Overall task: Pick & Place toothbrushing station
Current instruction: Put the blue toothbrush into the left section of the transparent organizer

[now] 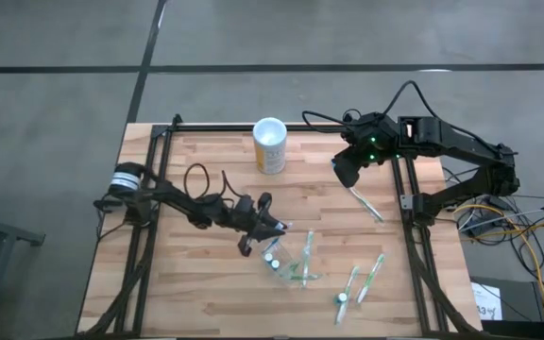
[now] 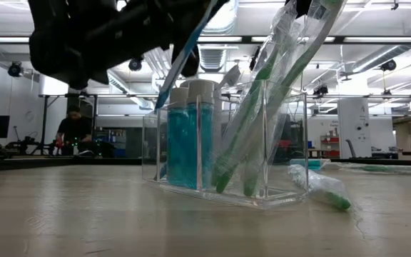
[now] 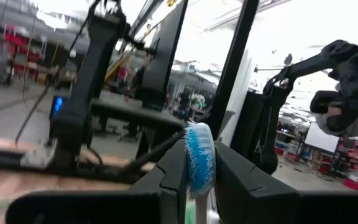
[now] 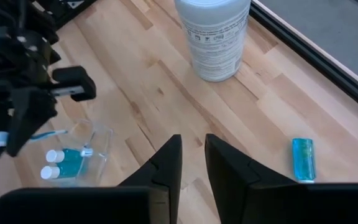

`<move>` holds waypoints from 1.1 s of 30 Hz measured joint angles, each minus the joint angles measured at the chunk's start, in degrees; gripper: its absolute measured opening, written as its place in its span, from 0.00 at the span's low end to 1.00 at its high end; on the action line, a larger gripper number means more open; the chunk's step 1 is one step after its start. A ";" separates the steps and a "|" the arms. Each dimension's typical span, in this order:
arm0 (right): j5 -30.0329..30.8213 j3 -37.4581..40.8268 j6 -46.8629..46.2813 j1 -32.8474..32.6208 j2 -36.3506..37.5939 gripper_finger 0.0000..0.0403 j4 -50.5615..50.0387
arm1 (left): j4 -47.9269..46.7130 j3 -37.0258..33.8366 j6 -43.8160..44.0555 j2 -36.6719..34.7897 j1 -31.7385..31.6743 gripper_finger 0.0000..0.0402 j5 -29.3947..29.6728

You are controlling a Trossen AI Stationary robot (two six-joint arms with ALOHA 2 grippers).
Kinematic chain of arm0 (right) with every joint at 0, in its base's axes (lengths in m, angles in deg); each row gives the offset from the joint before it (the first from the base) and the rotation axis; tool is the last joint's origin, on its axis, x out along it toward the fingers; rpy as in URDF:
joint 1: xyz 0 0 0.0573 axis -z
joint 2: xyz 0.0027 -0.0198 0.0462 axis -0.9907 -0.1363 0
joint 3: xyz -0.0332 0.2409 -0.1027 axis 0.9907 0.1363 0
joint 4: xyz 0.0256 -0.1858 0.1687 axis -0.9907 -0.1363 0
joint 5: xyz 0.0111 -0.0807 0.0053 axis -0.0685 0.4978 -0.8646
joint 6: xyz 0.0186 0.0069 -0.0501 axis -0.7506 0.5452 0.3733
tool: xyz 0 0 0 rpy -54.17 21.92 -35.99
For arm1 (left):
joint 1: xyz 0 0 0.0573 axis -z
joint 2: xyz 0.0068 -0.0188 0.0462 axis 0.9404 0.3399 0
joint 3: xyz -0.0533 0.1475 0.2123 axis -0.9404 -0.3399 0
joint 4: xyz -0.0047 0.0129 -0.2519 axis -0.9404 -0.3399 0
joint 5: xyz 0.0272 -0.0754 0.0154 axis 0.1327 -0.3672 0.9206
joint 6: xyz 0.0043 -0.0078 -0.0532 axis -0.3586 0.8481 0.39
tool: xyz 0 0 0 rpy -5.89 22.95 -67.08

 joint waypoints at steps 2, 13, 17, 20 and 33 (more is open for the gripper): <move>0.00 0.00 0.31 0.01 0.00 0.16 -0.05 | 0.00 -0.02 0.80 0.96 -0.01 0.14 0.04; -0.02 0.01 0.75 0.00 0.02 0.17 -0.31 | -5.28 -2.23 0.49 1.60 -0.09 0.17 1.36; -0.04 0.02 1.14 0.00 0.02 0.16 -0.31 | -6.30 -3.39 1.06 1.34 -0.09 0.19 1.33; -0.06 0.02 1.16 0.00 0.02 0.15 -0.31 | -6.43 -3.77 2.30 1.34 -0.09 0.19 1.31; -0.07 0.04 1.16 0.00 0.04 0.14 -0.29 | -6.43 -4.92 4.71 1.29 -0.09 0.20 1.31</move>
